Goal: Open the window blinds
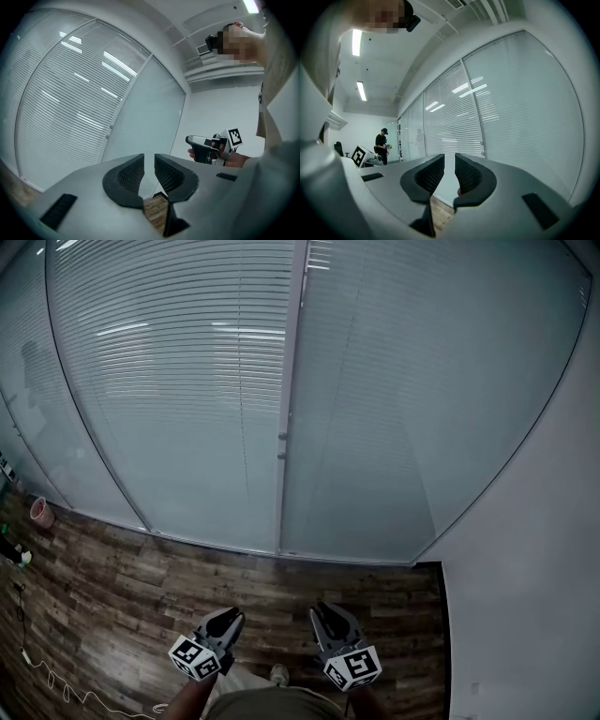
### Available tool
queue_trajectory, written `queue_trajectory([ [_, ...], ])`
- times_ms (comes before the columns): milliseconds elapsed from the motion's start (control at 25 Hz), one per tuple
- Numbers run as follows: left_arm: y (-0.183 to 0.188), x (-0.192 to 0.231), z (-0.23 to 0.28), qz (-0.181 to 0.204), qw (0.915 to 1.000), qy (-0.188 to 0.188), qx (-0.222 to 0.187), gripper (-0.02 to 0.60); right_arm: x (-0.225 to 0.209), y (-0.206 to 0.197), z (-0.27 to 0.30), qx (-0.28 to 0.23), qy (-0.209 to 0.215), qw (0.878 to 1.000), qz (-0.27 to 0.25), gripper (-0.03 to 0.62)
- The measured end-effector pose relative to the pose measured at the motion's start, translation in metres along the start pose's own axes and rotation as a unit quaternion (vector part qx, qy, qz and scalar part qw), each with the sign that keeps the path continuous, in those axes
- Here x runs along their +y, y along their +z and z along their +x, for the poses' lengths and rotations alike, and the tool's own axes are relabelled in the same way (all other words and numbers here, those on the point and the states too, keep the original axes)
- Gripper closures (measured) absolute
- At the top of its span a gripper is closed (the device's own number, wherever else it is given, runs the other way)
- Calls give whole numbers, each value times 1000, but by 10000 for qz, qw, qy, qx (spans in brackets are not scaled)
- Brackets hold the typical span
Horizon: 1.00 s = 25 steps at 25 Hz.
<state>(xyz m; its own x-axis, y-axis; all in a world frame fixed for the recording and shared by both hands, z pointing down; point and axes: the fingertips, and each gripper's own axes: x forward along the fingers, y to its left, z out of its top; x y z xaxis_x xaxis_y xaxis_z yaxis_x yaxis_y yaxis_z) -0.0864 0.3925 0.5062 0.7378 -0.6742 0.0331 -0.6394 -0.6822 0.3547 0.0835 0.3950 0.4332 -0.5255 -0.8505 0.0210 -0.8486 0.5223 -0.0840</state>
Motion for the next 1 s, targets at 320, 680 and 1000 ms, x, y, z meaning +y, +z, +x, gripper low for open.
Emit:
queue_trajectory([
  [320,0,-1,-4,-19,9999,166,-15,523,-10,-15,-7,198,-1,9997,123,537],
  [680,6,42,1,-107,9997,211,40,523,-12,-14,32,230,-76,9996,150,537],
  [1000,27,88,24,-27,9996,-199,188,523,-14,-16,86,274,-345,9988,190,537],
])
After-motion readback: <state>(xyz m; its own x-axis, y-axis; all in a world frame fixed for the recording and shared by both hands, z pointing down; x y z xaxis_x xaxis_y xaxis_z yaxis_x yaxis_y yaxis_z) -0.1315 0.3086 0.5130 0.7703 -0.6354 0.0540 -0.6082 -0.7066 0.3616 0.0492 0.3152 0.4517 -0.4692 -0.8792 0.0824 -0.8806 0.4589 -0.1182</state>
